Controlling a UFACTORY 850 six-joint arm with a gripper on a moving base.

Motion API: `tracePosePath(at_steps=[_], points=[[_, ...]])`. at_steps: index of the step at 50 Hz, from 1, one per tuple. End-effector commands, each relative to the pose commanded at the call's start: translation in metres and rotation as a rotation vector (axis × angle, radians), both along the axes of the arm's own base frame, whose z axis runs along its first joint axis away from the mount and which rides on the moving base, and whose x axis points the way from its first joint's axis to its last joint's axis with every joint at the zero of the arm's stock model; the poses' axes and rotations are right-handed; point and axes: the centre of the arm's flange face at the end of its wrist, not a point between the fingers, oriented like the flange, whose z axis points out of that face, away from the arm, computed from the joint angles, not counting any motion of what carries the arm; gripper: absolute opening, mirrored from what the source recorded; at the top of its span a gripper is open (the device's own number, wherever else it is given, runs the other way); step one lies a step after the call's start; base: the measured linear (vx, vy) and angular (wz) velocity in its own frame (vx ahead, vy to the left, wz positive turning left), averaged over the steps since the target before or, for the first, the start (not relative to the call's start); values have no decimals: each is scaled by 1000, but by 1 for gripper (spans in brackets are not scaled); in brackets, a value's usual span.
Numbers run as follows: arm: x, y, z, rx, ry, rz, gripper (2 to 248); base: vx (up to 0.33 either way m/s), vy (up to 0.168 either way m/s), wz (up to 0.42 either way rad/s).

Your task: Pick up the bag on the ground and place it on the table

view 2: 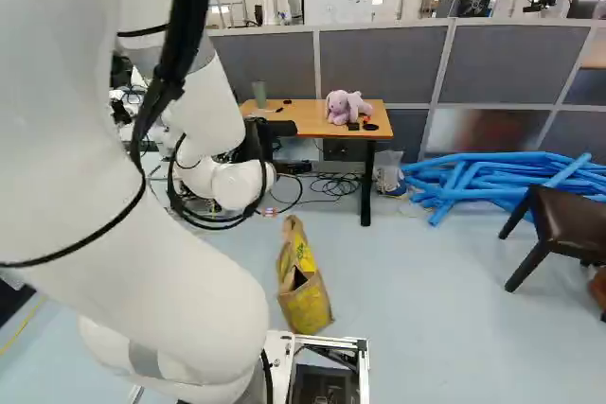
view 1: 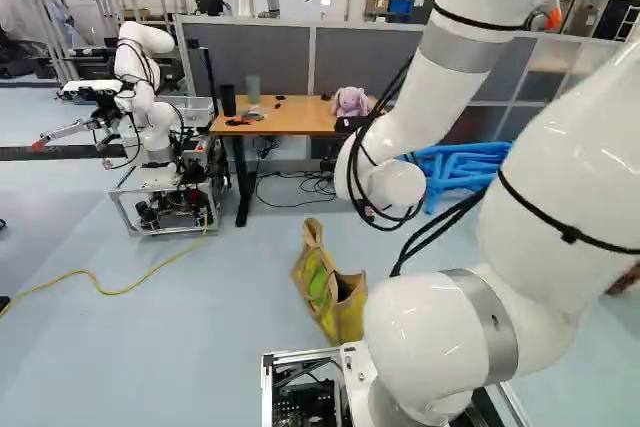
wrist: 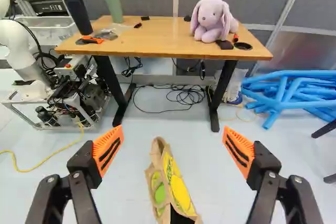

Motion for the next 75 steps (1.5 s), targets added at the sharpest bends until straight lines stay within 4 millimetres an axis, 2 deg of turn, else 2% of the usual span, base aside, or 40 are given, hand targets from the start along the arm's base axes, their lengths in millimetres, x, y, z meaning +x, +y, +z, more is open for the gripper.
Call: tracePosePath(at_steps=[28, 56, 75], points=[[60, -2, -36, 0, 145, -6, 247, 0, 0, 0], [115, -3, -80, 1, 303, -6, 247, 0, 0, 0], [121, -3, -110, 1, 439, -6, 247, 0, 0, 0]])
